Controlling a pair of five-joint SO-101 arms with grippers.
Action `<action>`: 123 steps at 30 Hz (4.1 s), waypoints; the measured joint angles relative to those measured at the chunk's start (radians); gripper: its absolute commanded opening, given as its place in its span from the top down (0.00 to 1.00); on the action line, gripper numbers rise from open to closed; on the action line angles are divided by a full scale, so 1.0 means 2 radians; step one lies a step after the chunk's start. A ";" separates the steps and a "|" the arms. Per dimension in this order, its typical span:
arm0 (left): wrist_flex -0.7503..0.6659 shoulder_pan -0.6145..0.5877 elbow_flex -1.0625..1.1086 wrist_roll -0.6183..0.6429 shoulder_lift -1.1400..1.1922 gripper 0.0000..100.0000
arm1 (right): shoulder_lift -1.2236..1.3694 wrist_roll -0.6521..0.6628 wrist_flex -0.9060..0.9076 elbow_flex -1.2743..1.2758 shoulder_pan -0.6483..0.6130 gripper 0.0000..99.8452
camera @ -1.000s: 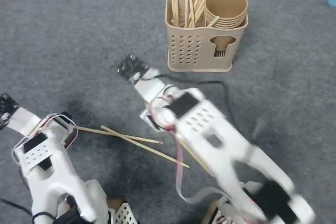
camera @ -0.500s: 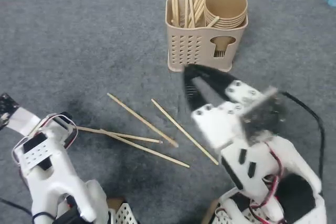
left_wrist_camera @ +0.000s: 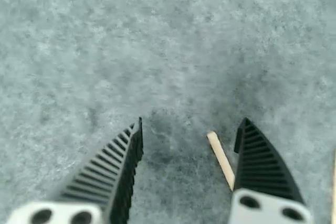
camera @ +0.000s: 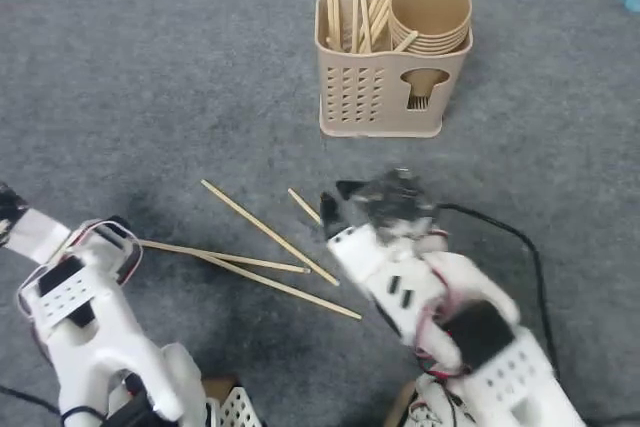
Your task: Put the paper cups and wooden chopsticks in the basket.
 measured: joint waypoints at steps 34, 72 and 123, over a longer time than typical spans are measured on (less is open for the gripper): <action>0.006 -0.088 -0.172 0.136 0.232 0.72 | 0.913 0.011 -0.104 -0.572 -0.087 0.91; 0.006 -0.088 -0.173 0.136 0.236 0.73 | 0.360 -0.049 0.134 -0.378 -0.035 0.99; 0.006 -0.081 -0.173 0.136 0.236 0.73 | 0.768 -0.059 -0.608 -0.580 0.206 0.99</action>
